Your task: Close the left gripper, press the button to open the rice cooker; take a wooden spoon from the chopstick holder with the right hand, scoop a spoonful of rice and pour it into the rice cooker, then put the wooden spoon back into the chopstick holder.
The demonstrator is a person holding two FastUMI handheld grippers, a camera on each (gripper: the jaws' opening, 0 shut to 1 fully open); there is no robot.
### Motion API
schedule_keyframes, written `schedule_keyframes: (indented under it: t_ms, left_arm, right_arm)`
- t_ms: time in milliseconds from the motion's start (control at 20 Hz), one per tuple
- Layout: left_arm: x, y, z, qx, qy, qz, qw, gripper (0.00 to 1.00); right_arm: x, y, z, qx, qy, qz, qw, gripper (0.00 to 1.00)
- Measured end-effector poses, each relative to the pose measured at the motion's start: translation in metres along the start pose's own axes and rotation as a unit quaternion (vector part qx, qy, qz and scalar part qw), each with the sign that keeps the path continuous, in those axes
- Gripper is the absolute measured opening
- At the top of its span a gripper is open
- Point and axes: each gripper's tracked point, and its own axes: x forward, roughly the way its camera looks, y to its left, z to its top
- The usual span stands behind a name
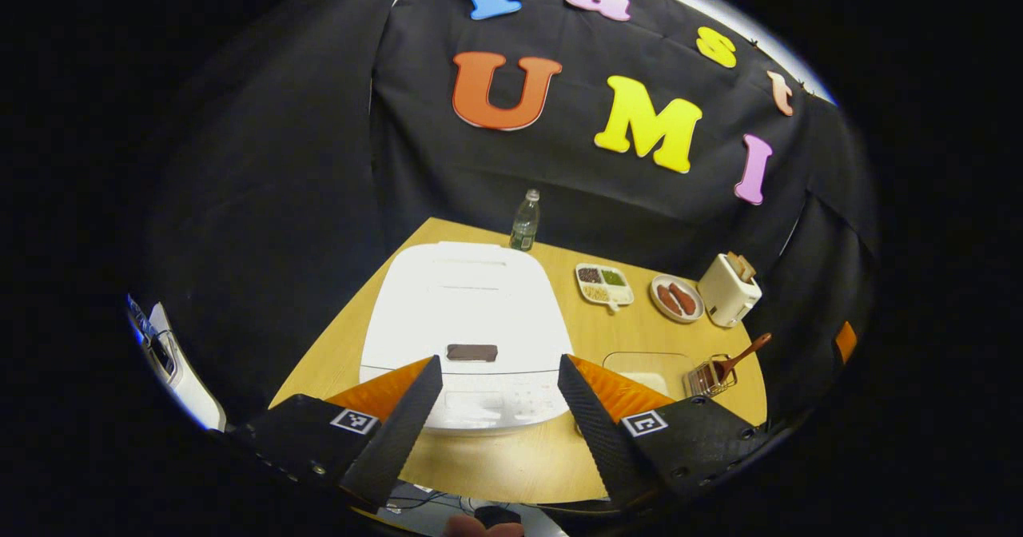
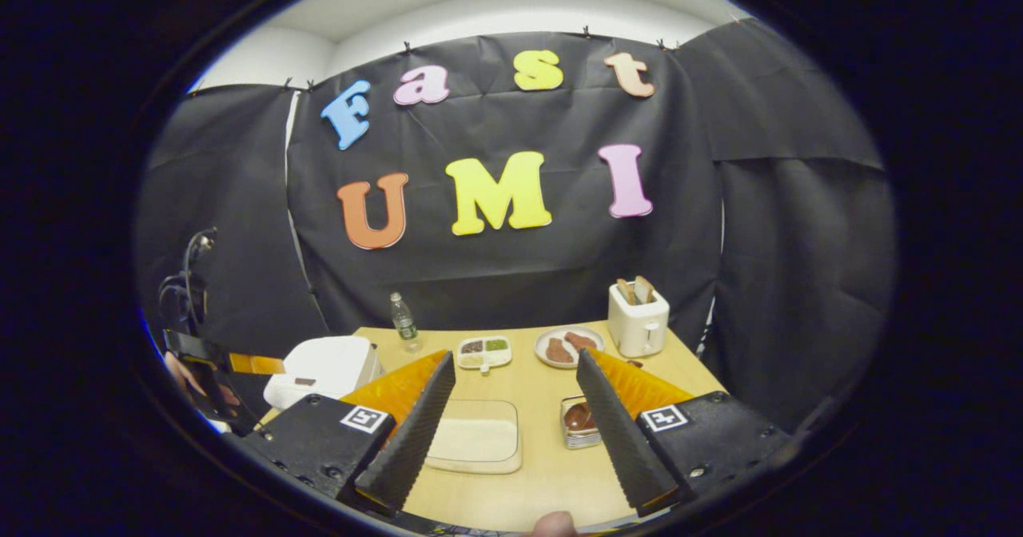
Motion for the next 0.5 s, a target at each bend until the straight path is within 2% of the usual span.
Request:
schedule_keyframes:
  t_ms: [150, 300, 500]
  left_arm:
    - [-0.043, -0.044, 0.032, 0.027, -0.076, -0.033, 0.996, 0.95]
    - [-0.089, -0.081, 0.059, 0.056, -0.161, -0.036, 0.985, 0.95]
    - [-0.141, -0.13, 0.056, 0.053, -0.232, -0.043, 0.97, 0.95]
  right_arm:
    - [-0.023, -0.002, 0.019, -0.006, -0.025, -0.001, 1.0, 1.0]
    - [-0.045, -0.015, 0.043, 0.005, -0.061, 0.002, 0.998, 0.99]
    - [-0.08, -0.04, 0.053, 0.012, -0.082, 0.011, 0.997, 0.99]
